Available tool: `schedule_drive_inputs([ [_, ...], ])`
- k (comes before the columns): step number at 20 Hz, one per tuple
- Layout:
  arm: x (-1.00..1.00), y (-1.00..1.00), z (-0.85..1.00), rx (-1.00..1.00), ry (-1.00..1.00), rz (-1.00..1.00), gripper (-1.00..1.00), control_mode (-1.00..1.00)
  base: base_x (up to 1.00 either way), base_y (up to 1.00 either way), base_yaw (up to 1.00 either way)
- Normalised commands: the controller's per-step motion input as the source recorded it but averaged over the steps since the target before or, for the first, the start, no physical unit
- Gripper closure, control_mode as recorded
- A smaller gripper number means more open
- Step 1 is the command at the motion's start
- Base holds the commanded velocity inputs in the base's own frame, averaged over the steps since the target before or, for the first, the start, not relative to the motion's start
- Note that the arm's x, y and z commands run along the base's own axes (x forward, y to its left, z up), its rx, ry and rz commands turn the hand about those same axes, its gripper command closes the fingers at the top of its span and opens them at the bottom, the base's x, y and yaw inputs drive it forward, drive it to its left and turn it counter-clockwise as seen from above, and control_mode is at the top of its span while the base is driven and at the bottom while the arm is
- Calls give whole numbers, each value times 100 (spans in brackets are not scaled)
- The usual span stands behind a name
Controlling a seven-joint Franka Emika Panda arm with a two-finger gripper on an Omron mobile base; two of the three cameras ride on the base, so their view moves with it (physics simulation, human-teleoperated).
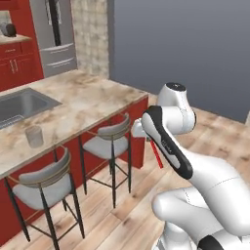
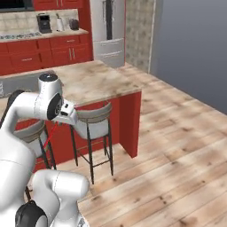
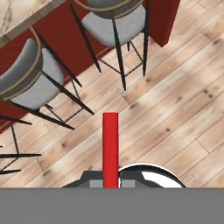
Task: Take a straw from the drawer in front and place it inside the glass cup on the dining counter.
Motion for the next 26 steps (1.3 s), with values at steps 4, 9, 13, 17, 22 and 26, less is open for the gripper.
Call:
schedule_drive_inputs([
  [4,0,0,0,0,0,0,100,100,87,0,50],
  [9,0,0,0,0,0,0,100,100,85,-7,51],
  [13,0,0,0,0,0,0,100,100,78,-13,51],
  [17,0,0,0,0,0,0,100,100,70,-20,51],
  [22,0,0,0,0,0,0,100,100,64,-30,49],
  [26,0,0,0,0,0,0,100,100,67,-28,41],
])
